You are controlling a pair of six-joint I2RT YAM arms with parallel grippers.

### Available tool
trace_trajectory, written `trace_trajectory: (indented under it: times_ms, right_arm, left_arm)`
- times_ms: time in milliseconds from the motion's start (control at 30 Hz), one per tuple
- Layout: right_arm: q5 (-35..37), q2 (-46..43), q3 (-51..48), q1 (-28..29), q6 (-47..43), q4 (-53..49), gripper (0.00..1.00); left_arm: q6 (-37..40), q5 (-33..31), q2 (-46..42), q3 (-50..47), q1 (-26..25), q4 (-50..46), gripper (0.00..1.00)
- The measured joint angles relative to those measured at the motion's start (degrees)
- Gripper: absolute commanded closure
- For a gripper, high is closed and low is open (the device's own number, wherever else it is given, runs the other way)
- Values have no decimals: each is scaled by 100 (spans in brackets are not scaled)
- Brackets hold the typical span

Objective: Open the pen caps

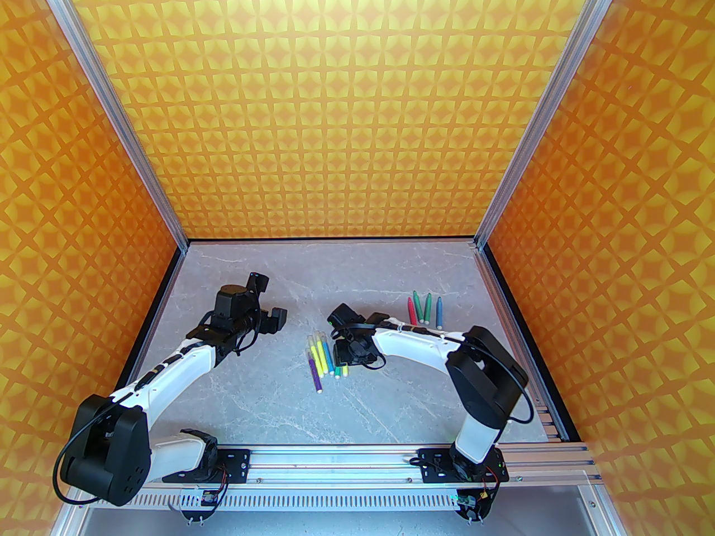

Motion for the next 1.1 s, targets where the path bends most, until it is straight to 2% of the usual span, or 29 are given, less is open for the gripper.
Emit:
trace_trajectory:
  times_ms: [433, 1100]
  right_arm:
    - [-24, 417, 354, 0, -42, -138, 64]
    - [188, 907, 898, -17, -398, -632, 73]
  left_arm:
    - [0, 4, 0, -7, 0, 17, 6]
    - [0, 4, -17, -22, 0, 15, 6]
